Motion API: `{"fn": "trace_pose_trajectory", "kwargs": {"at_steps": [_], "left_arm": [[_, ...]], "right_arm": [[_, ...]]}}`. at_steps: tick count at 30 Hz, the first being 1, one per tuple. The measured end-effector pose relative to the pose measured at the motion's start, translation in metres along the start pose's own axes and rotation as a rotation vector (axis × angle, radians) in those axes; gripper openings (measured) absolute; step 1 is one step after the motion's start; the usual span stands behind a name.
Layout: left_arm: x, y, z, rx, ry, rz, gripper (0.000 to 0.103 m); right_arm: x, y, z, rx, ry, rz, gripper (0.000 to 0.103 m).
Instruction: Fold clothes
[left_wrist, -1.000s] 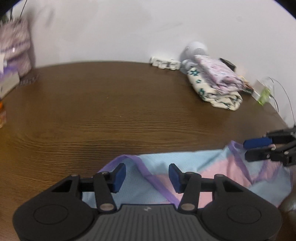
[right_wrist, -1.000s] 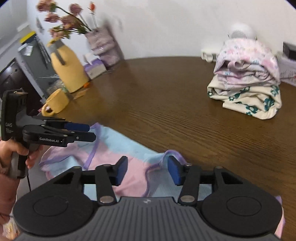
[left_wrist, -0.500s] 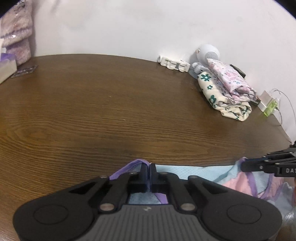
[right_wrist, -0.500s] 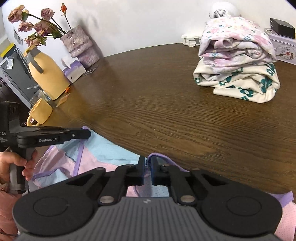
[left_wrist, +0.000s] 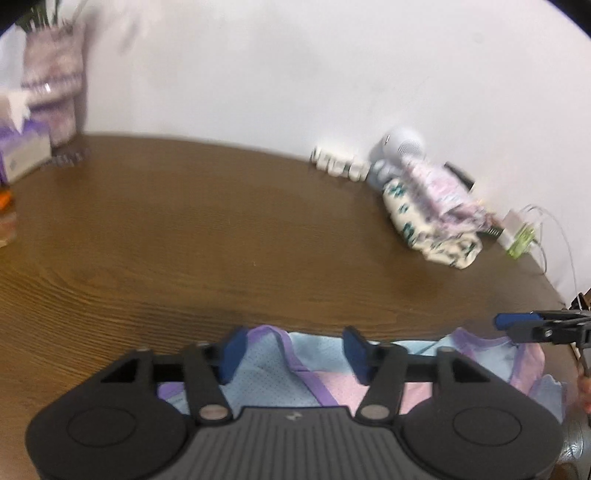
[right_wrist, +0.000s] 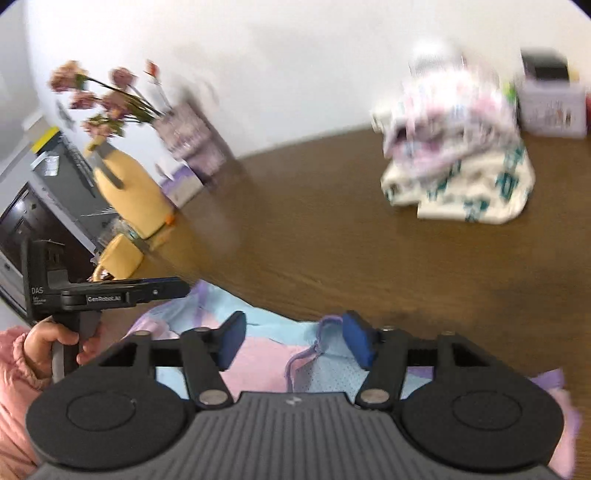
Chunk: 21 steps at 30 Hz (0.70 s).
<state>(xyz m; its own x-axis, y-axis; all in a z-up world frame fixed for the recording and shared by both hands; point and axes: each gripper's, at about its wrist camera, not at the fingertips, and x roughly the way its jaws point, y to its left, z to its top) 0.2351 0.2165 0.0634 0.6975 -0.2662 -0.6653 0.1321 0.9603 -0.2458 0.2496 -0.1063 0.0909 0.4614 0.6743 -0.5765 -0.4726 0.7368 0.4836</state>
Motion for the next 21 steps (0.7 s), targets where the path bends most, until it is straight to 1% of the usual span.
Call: {"fn": "trace_pose_trajectory", "kwargs": {"at_steps": [1,2,3,5,8,11,13,15,16,18,21], "left_arm": [[-0.009,0.000,-0.003,0.006,-0.024,0.006,0.075],[-0.018,-0.001,-0.007,0.012,-0.051,0.014,0.085],[-0.027,-0.001,-0.012,0.018,-0.077,0.022,0.089],[-0.043,-0.005,-0.024,0.037,-0.130,0.030,0.091],[-0.061,-0.016,-0.046,0.076,-0.185,0.021,0.095],[-0.069,-0.034,-0.068,0.115,-0.213,0.000,0.098],[-0.069,-0.047,-0.077,0.111,-0.233,-0.029,0.099],[-0.069,-0.058,-0.085,0.082,-0.263,-0.071,0.099],[-0.069,-0.063,-0.088,0.072,-0.276,-0.081,0.100],[-0.070,-0.075,-0.094,0.069,-0.292,-0.074,0.101],[-0.070,-0.093,-0.103,0.108,-0.315,-0.035,0.101]], "right_arm": [[-0.010,0.003,-0.001,-0.023,-0.019,0.000,0.080],[-0.021,0.007,-0.003,-0.047,-0.035,-0.005,0.086],[-0.031,0.012,-0.007,-0.075,-0.051,-0.015,0.092],[-0.048,0.023,-0.018,-0.145,-0.077,-0.037,0.103],[-0.067,0.041,-0.044,-0.231,-0.119,-0.061,0.103],[-0.074,0.055,-0.070,-0.257,-0.181,-0.103,0.103],[-0.074,0.064,-0.084,-0.265,-0.228,-0.157,0.103],[-0.072,0.073,-0.096,-0.271,-0.272,-0.222,0.103],[-0.071,0.078,-0.101,-0.280,-0.291,-0.264,0.103],[-0.069,0.087,-0.108,-0.306,-0.316,-0.337,0.103],[-0.071,0.091,-0.117,-0.317,-0.341,-0.408,0.103]]}}
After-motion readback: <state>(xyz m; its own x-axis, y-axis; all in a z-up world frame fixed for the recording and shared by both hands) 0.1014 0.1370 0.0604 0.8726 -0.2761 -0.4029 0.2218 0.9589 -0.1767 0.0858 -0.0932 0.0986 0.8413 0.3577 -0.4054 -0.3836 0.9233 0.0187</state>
